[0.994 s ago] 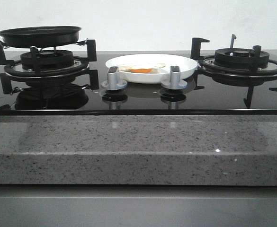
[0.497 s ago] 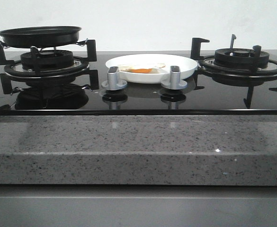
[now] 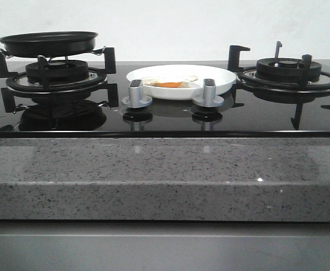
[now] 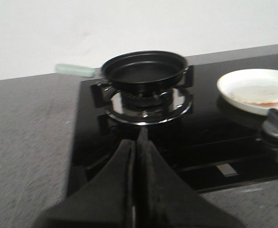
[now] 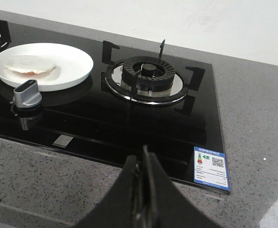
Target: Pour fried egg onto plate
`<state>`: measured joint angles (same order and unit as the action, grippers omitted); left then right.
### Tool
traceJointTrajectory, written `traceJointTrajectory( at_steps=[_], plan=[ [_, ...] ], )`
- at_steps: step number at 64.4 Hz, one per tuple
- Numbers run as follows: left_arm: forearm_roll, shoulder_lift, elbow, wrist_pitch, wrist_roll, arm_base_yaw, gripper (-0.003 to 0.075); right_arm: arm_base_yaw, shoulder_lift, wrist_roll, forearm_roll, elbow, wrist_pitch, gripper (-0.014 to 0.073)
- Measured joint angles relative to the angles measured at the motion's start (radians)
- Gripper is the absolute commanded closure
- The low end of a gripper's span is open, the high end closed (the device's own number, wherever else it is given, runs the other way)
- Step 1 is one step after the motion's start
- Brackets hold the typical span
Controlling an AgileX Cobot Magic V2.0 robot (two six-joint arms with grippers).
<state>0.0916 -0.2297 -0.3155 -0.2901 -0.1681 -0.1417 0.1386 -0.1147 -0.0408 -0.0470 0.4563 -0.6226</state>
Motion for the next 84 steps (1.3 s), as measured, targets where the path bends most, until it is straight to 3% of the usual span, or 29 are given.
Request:
traceJointTrajectory(
  at_steps=[16, 29, 84],
  plan=[
    [0.0, 0.224, 0.197, 0.002, 0.0, 0.081, 0.0739, 0.0, 0.0, 0.0, 0.0, 0.0, 0.002, 0.0661],
    [0.0, 0.236, 0.318, 0.014, 0.0, 0.083, 0.0739, 0.0, 0.0, 0.0, 0.0, 0.0, 0.002, 0.0661],
    [0.031, 0.236, 0.32, 0.102, 0.0, 0.083, 0.0739, 0.0, 0.0, 0.0, 0.0, 0.0, 0.004, 0.0661]
  ],
)
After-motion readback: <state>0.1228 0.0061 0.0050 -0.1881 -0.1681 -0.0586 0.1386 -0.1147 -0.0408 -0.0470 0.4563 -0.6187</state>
